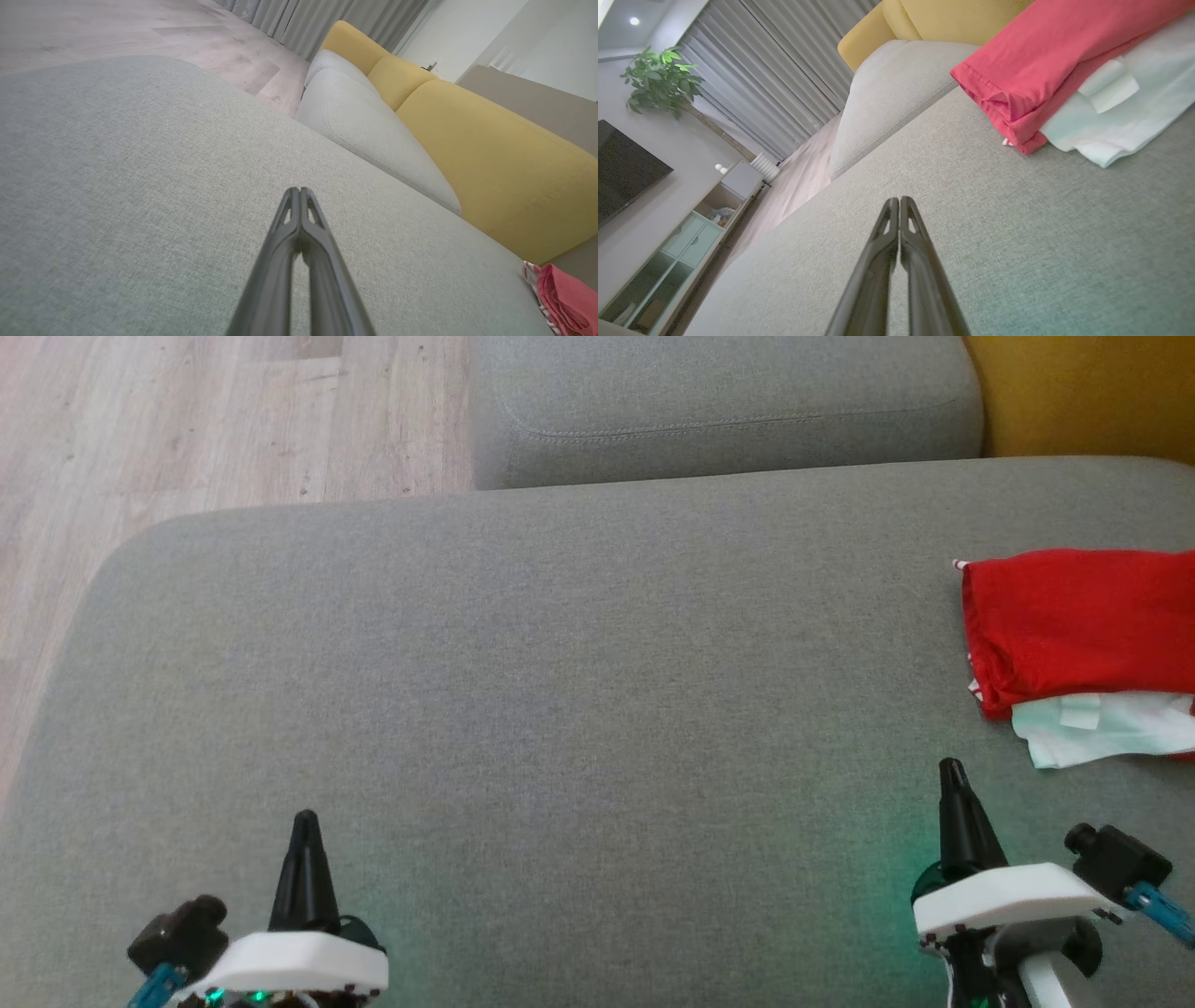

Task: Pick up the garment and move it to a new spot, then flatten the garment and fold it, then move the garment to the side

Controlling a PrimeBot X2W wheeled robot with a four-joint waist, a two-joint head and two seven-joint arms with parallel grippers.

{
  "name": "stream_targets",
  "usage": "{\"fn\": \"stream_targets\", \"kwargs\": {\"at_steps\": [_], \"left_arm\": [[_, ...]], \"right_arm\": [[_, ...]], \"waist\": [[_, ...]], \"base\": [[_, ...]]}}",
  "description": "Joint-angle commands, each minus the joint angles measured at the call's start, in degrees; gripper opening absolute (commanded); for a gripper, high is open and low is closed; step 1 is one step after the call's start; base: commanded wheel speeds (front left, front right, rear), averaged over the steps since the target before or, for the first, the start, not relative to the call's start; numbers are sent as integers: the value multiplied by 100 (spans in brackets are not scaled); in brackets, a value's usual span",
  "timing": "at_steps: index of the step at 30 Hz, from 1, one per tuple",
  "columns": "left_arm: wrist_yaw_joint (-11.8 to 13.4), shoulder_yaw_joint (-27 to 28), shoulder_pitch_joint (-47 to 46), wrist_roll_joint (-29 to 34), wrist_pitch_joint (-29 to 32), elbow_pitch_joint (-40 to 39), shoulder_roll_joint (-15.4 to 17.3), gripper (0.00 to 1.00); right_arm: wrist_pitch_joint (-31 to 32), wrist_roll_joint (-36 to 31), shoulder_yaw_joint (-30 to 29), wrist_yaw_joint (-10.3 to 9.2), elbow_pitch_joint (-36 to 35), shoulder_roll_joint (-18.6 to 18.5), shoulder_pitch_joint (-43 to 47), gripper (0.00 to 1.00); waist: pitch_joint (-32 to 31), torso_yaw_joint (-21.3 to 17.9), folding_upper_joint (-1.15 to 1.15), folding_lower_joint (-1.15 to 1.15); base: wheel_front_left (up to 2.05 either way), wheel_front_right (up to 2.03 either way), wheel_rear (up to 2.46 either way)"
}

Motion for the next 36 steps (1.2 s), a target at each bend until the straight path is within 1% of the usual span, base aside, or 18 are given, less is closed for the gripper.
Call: {"fn": "stream_targets", "kwargs": {"at_steps": [1, 36], "left_arm": [[-41, 159, -309, -164, 36, -215, 6, 0], [-174, 549, -418, -2277, 626, -343, 13, 0]], "right_arm": [[68, 174, -9, -1, -227, -36, -272, 0], [636, 2228, -365, -3, -523, -51, -290, 0]], "waist": [[0, 1, 0, 0], [5, 23, 0, 0]], "base": [[0, 0, 0], [0, 0, 0]]}}
